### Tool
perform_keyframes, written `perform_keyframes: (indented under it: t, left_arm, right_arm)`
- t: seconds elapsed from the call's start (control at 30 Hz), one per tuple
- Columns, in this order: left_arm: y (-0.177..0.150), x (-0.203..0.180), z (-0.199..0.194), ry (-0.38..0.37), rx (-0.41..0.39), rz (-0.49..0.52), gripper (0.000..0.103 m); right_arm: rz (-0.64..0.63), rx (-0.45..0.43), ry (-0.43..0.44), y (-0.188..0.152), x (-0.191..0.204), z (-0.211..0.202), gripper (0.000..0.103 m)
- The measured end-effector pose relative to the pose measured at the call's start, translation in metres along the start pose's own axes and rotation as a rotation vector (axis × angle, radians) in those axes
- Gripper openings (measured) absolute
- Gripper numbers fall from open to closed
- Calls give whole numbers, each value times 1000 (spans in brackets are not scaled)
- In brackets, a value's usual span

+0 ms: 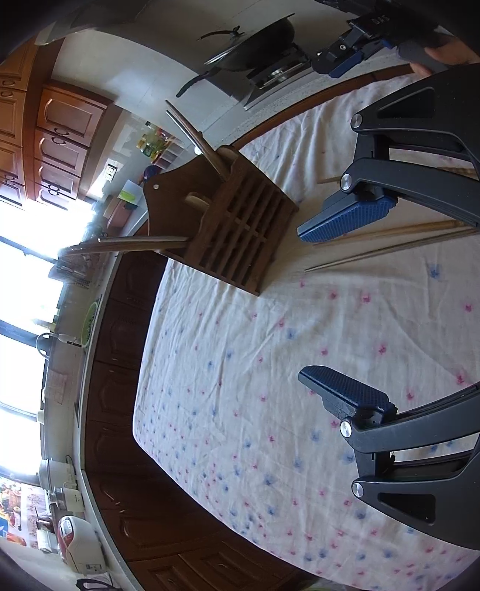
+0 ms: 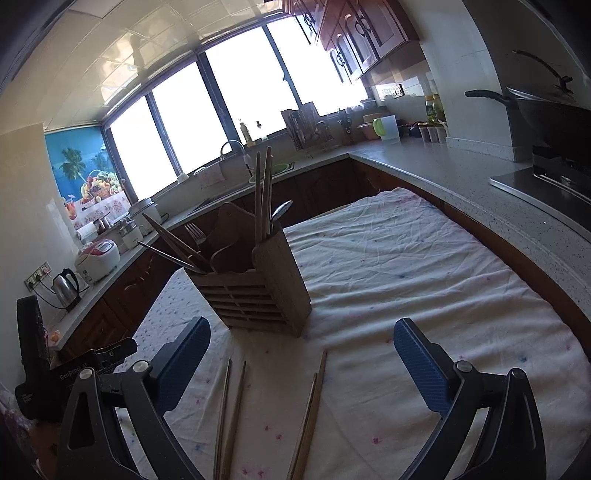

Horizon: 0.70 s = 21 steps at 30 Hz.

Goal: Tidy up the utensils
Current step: 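Open both grippers and move them back over the remaining chopsticks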

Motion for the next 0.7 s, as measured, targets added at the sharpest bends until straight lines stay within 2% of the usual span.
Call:
perform_keyframes:
  t: [0.5,0.63,0.7]
  left_arm:
    - [-27,-3,22,16,89,23,70]
    - [-30,-9,30,18,117,43,69]
    - [-32,-12,35,20,132,55,64]
  right_arm:
    - [-22,87,-20,-30,-4,14,99]
    - [-36,128,-30,-34,-4,24,87]
    - [-38,155,-28,-37,-4,30,80]
Point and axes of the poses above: each gripper's, at about its wrist camera, not at the fingertips, and z roughly the way its jaws point, x to its left, y to its top, the point moved 4 cm from there along z, roughly the way its jaws point, and after that the axes turned 8 degrees about -z, right-handed, at the moved point
